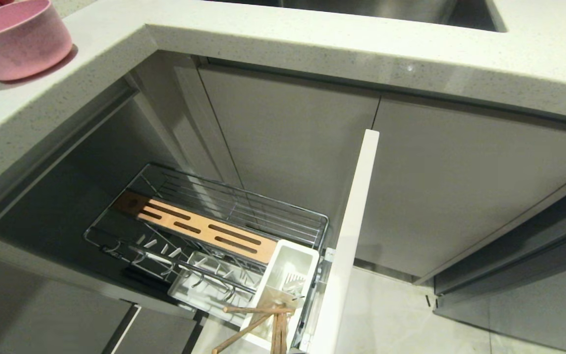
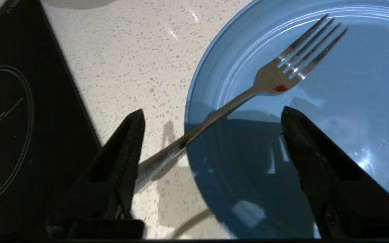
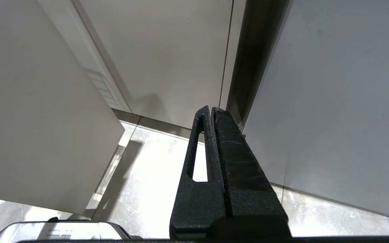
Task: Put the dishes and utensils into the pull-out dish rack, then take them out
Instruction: Pick up the fork and place it in the cupboard
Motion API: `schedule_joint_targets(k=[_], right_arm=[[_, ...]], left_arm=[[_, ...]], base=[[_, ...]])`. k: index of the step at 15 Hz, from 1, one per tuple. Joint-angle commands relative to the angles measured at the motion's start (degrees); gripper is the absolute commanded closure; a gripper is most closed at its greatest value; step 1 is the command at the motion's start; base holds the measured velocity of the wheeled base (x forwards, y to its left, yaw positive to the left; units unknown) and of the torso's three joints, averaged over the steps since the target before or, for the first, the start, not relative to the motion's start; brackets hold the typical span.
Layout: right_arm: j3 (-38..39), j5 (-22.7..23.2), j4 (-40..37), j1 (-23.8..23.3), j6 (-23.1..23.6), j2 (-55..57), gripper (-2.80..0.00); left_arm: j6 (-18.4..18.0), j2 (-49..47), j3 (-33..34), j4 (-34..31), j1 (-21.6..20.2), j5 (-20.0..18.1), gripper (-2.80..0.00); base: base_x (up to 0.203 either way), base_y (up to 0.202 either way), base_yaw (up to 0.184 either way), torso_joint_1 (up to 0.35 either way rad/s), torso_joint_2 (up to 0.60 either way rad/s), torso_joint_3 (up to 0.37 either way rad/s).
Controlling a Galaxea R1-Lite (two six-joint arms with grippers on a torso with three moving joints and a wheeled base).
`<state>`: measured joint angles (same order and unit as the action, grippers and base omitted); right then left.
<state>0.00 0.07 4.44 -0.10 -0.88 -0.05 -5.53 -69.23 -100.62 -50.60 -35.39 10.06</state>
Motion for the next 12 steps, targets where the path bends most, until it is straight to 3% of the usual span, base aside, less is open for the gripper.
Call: schedule_joint_targets(k=[1,4,7,8,12], right_arm=[[1.5,0.0,0.0,0.0,0.0,0.0,0.0],[1.5,0.0,0.0,0.0,0.0,0.0,0.0],[1.5,0.0,0.0,0.0,0.0,0.0,0.0],[1.5,0.0,0.0,0.0,0.0,0.0,0.0],[1.5,0.0,0.0,0.0,0.0,0.0,0.0]], left_arm=[[0.0,-3.0,-1.2,-0.3,0.0,-0.3,-2.8],[0.1,-4.0,-1.8,-0.3,0.1,-3.5,-2.8],[0.5,-1.6,-0.6,-0.4,0.0,-13.6,-2.8],[0.8,-0.6,0.0,-0.4,0.0,-15.0,-2.8],[2.4,0.6,3.2,-0.4,0.0,-15.2,-2.8]], base=[[0.0,0.0,0.0,0.0,0.0,0.0],[0.0,0.0,0.0,0.0,0.0,0.0],[0.0,0.0,0.0,0.0,0.0,0.0],[0.0,0.0,0.0,0.0,0.0,0.0],[0.0,0.0,0.0,0.0,0.0,0.0]])
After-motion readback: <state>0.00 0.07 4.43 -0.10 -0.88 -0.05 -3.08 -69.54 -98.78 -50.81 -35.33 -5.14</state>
